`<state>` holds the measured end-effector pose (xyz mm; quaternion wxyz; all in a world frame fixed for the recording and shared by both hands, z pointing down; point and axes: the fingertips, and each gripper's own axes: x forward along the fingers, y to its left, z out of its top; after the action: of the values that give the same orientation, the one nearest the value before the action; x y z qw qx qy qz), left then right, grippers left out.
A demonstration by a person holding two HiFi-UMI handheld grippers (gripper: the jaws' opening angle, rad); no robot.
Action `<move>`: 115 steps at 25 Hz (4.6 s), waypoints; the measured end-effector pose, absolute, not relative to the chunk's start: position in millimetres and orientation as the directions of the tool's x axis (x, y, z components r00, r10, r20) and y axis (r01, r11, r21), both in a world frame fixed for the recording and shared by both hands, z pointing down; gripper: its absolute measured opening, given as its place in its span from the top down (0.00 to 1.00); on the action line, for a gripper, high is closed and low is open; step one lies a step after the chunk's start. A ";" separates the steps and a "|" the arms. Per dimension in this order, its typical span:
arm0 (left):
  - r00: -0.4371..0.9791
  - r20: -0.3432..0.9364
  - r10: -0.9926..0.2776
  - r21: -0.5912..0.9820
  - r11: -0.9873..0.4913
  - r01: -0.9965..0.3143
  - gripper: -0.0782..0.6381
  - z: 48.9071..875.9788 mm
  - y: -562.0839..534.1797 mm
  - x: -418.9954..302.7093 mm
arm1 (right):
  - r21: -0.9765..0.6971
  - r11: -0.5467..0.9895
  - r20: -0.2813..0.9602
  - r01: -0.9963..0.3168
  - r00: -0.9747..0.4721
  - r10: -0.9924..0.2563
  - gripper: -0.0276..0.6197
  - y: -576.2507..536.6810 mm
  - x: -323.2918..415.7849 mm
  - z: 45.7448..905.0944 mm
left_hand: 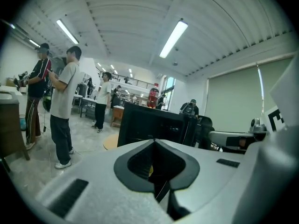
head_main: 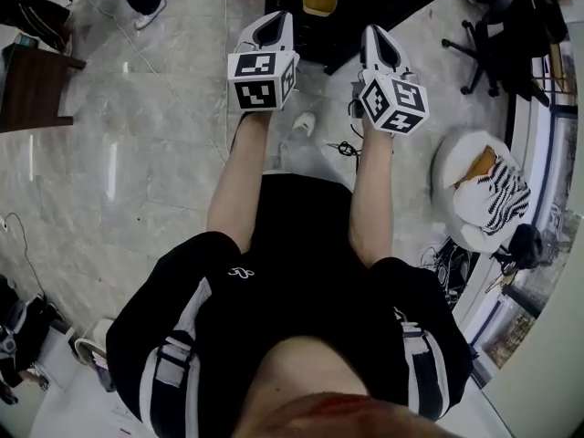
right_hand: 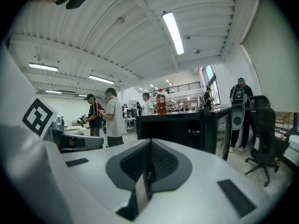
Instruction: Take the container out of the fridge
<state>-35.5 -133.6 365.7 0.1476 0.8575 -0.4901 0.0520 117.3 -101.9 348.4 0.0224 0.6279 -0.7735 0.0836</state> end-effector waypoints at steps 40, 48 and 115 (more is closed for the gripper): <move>0.318 0.484 -0.815 0.199 -0.251 -0.947 0.88 522.4 -270.2 -28.2 | 0.130 0.597 0.611 -0.792 -0.410 -0.677 0.93 -280.3 126.9 576.5; 0.298 0.552 -0.779 0.241 -0.193 -0.951 0.88 565.2 -257.9 -57.2 | 0.214 0.756 0.770 -0.619 -0.370 -0.520 0.79 -306.4 101.5 659.2; 0.497 0.189 -0.847 0.103 -0.486 -0.868 0.88 360.1 -245.1 40.6 | -0.467 0.545 0.141 -0.696 -0.667 -0.731 0.93 -212.0 114.9 375.4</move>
<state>40.6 -245.1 360.1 0.0923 0.8603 -0.4983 0.0562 114.9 -212.0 375.4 -0.0353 0.4063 -0.8783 0.2496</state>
